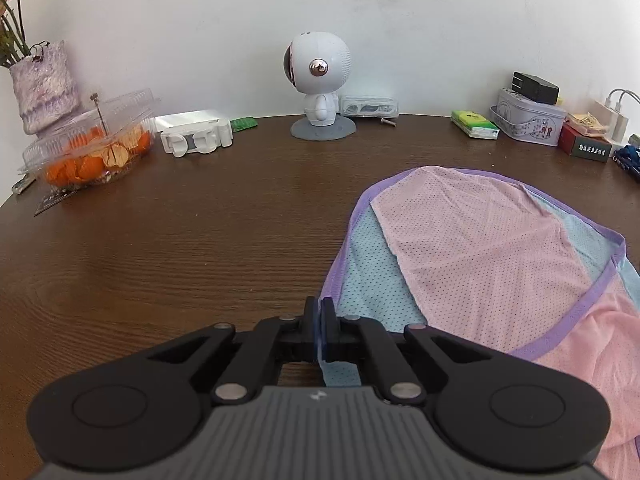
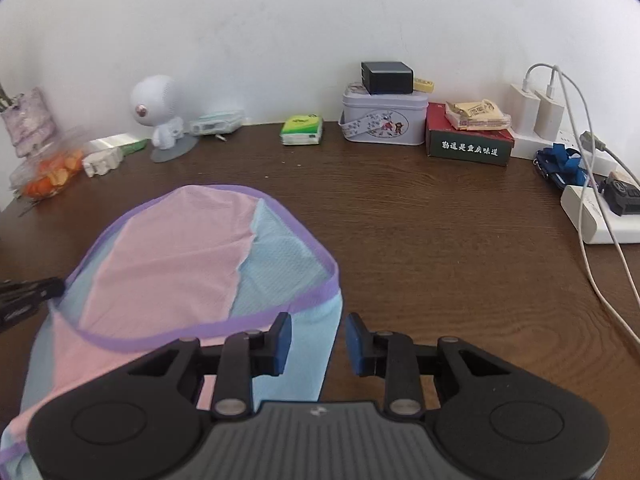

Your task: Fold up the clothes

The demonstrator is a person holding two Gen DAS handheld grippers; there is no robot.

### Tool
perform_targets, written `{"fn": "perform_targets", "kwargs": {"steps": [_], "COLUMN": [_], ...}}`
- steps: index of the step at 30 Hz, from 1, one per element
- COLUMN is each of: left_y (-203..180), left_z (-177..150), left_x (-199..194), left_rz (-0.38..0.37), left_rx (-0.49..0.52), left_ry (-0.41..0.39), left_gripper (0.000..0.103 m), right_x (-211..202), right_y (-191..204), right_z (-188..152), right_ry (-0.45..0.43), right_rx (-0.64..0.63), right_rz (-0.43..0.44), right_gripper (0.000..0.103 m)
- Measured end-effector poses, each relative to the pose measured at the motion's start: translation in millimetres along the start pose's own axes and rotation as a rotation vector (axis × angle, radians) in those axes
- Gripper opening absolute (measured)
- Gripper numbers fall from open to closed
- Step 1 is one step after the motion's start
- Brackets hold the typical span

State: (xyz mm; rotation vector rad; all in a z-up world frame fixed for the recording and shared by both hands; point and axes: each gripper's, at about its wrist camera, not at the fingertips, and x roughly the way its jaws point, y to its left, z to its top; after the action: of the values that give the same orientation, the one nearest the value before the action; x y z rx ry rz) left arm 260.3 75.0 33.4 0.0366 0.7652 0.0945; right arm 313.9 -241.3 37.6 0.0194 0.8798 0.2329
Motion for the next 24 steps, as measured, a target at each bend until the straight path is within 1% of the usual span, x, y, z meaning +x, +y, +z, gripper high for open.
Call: {"fn": "perform_targets", "kwargs": {"steps": [1, 3, 4, 5, 6, 9, 10, 13, 17, 19, 20, 21, 22, 23, 24], "left_y": [-0.2, 6.7, 10.9, 15.0, 18.9, 29.6, 33.2, 41.4, 35.5, 30.5, 31.2, 34.4, 37.7, 41.0, 40.8], "left_z": [-0.9, -7.2, -10.9, -14.5, -20.3, -43.8, -52.5, -78.5, -112.1, -127.1, -131.6, -135.5, -137.0, -137.4, -136.5], "left_x": [1.2, -8.6, -14.6, -20.6, -30.8, -67.3, -79.6, -116.6, -158.7, -176.3, -182.2, -188.3, -196.3, -205.1, -215.5], "left_rz": [0.002, 0.008, 0.011, 0.015, 0.015, 0.031, 0.041, 0.07, 0.094, 0.111, 0.135, 0.164, 0.168, 0.16, 0.129], "left_rx": [0.001, -0.012, -0.02, -0.028, -0.036, -0.044, -0.049, -0.071, -0.089, -0.095, -0.107, -0.125, -0.145, -0.167, -0.165], "left_ry": [0.0, -0.004, -0.006, -0.008, -0.013, -0.028, -0.031, -0.039, -0.024, -0.015, -0.017, -0.021, -0.036, -0.056, -0.074], "left_gripper": [0.001, 0.001, 0.001, 0.001, 0.001, 0.001, 0.001, 0.001, 0.001, 0.001, 0.002, 0.003, 0.006, 0.007, 0.011], "right_x": [10.9, 28.9, 33.6, 38.2, 43.0, 60.8, 67.5, 85.5, 94.0, 87.3, 80.3, 70.7, 58.3, 43.4, 28.3], "right_y": [0.7, 3.4, 8.0, 12.6, 18.1, 54.8, 72.3, 134.4, 234.3, 284.3, 302.5, 315.7, 323.2, 322.2, 320.3], "right_z": [5.9, 15.6, 19.8, 24.0, 28.3, 44.5, 49.4, 60.6, 52.7, 39.6, 34.2, 30.4, 28.3, 29.0, 29.9], "right_ry": [0.018, 0.047, 0.05, 0.052, 0.055, 0.055, 0.057, 0.065, 0.07, 0.055, 0.051, 0.046, 0.039, 0.022, 0.004], "right_rx": [-0.003, -0.018, -0.035, -0.051, -0.07, -0.19, -0.234, -0.376, -0.6, -0.717, -0.756, -0.788, -0.814, -0.826, -0.838], "right_rz": [-0.005, -0.001, 0.01, 0.021, 0.031, 0.049, 0.076, 0.171, 0.35, 0.432, 0.466, 0.487, 0.503, 0.515, 0.525], "right_gripper": [0.028, 0.027, 0.009, 0.003, 0.004, 0.003, 0.003, 0.003, 0.003, 0.004, 0.004, 0.009, 0.011, 0.012, 0.02]}}
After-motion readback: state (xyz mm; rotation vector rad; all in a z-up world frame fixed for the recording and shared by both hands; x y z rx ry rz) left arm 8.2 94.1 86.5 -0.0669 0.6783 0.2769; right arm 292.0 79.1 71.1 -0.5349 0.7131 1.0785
